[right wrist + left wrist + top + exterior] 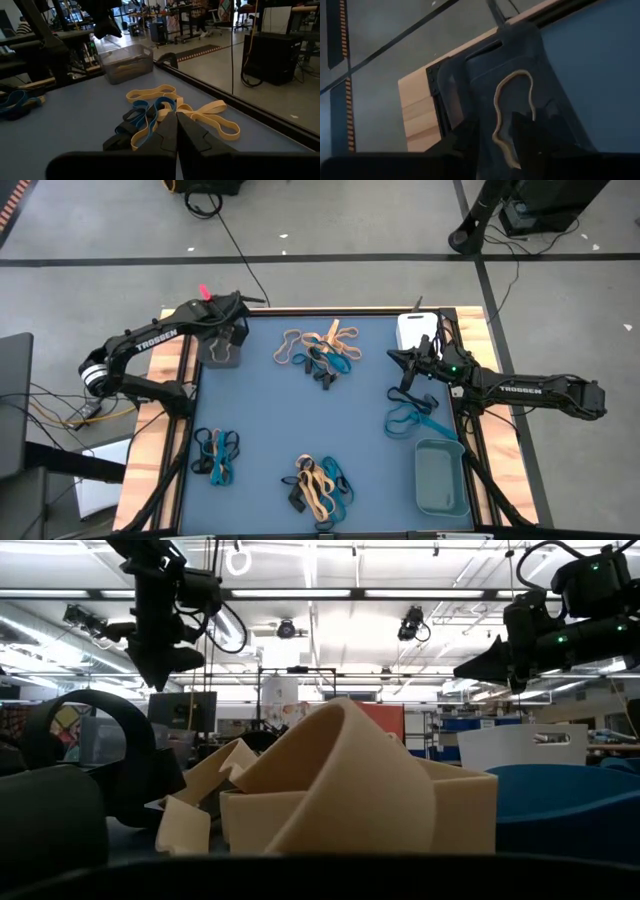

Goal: Sort rubber bands into baskets
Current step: Put the yellow rubber band into the black bin

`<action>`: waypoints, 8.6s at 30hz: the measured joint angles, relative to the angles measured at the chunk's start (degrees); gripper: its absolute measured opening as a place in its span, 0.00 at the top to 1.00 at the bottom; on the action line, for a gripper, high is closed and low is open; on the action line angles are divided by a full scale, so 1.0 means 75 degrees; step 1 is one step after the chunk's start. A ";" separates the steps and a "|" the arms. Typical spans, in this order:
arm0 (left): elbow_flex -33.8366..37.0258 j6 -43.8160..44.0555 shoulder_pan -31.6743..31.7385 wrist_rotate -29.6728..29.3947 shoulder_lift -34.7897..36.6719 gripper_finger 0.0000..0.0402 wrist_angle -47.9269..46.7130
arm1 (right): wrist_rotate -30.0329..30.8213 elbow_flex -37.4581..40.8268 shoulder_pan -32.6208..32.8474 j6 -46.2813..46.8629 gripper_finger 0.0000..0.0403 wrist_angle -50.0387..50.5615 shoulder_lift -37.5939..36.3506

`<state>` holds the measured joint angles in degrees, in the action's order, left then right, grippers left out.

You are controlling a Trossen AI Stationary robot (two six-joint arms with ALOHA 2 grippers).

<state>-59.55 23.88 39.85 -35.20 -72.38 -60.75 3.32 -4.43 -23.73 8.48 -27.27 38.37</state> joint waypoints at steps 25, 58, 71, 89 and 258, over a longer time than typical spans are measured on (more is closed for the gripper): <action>0.0006 -0.1653 -0.0367 0.3280 -0.1748 0.71 0.3676 | 0.0693 0.0000 -0.0006 0.0432 0.97 -0.0189 -0.0003; 0.1301 -0.1903 -0.1321 0.3838 -0.2235 0.71 0.6770 | 0.0805 0.0003 -0.0009 0.1297 0.97 -0.0789 0.1356; 0.1306 -0.1553 -0.1320 0.3164 -0.3642 0.71 0.7679 | 0.0818 0.0003 -0.0011 0.1065 0.97 -0.0943 0.2321; 0.1285 -0.2160 -0.1209 0.3992 -0.3762 0.98 0.7299 | 0.0747 0.0003 -0.0009 0.0844 0.98 -0.1943 0.2749; 0.1903 -0.3949 -0.2089 0.5704 -0.2006 0.69 0.9220 | 0.0772 -0.6025 -0.0071 -0.2364 0.51 0.4425 0.8016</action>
<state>-45.28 -5.74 24.18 7.58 -87.42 8.40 9.11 -49.61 -24.26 -9.25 5.92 98.49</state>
